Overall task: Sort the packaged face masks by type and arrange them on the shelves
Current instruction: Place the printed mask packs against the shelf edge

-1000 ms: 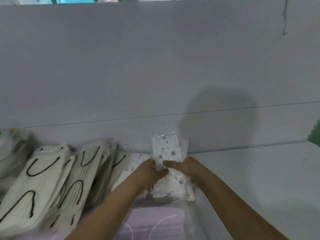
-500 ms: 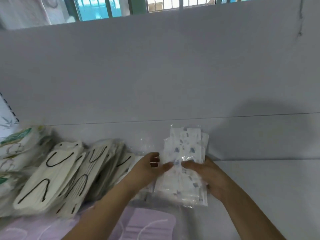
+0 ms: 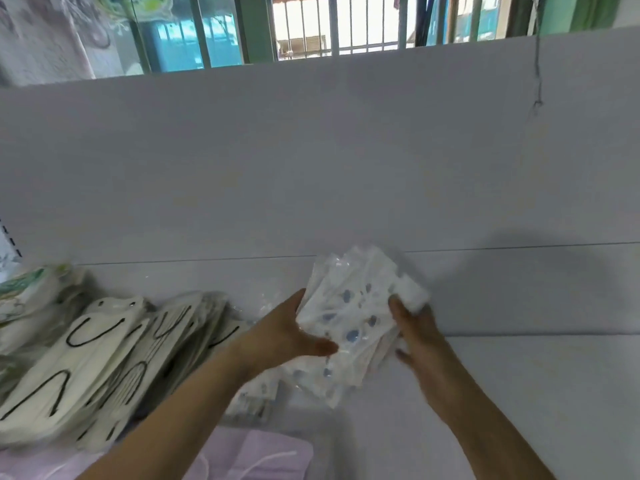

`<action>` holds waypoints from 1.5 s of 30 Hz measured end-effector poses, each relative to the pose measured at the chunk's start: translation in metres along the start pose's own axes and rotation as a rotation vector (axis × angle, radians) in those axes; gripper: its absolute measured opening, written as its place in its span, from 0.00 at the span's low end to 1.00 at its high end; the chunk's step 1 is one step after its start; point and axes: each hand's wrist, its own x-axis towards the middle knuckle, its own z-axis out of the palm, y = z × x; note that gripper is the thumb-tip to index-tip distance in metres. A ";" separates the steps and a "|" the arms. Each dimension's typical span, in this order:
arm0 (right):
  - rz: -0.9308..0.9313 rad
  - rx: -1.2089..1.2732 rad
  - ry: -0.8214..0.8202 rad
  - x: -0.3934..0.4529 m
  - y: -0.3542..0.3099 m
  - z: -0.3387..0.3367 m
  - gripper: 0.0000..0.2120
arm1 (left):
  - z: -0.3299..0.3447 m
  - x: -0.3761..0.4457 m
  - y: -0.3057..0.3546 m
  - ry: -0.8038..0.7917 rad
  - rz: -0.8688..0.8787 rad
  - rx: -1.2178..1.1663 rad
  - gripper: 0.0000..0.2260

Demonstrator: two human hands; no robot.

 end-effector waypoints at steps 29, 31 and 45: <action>0.063 -0.524 -0.135 0.037 0.070 -0.055 0.33 | 0.007 0.008 -0.071 0.229 -0.095 0.126 0.11; 0.081 -0.378 -0.121 0.037 0.072 -0.055 0.27 | 0.012 0.008 -0.076 0.279 -0.130 0.033 0.17; 0.037 -0.548 -0.431 0.026 0.059 -0.052 0.47 | -0.001 0.016 -0.081 -0.085 0.033 0.072 0.35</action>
